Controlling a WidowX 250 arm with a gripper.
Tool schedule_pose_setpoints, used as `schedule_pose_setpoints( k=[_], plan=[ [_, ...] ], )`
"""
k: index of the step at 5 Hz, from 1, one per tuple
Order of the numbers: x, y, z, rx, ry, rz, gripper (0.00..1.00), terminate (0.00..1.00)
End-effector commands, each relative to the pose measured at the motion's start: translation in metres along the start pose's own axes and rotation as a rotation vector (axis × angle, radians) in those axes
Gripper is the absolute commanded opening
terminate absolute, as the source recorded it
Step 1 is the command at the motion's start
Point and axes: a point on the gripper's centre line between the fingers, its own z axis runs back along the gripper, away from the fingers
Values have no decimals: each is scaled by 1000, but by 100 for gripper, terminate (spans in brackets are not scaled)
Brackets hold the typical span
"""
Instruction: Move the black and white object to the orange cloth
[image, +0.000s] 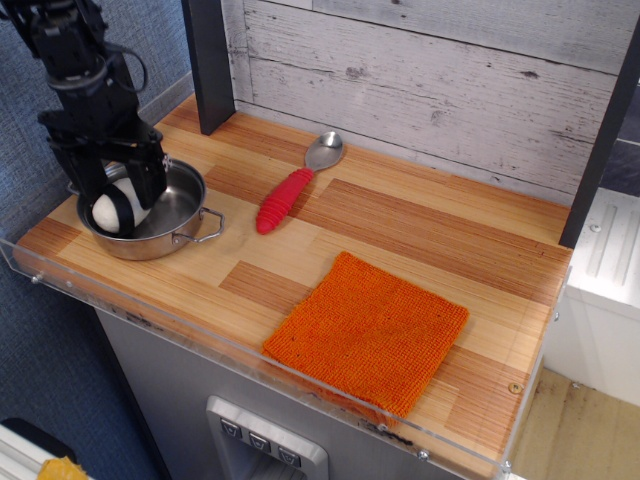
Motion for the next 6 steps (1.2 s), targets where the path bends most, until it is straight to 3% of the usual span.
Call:
schedule_pose_setpoints(
  k=[1, 2, 4, 5, 6],
  plan=[
    [6, -4, 3, 9, -10, -18, 100, 0],
    [8, -7, 3, 5, -27, -18, 0, 0],
    [10, -15, 10, 1, -36, -36, 0, 0],
    [9, -28, 59, 29, -117, -24, 0, 0],
    [-1, -53, 106, -6, -183, -35, 0, 0]
  ],
)
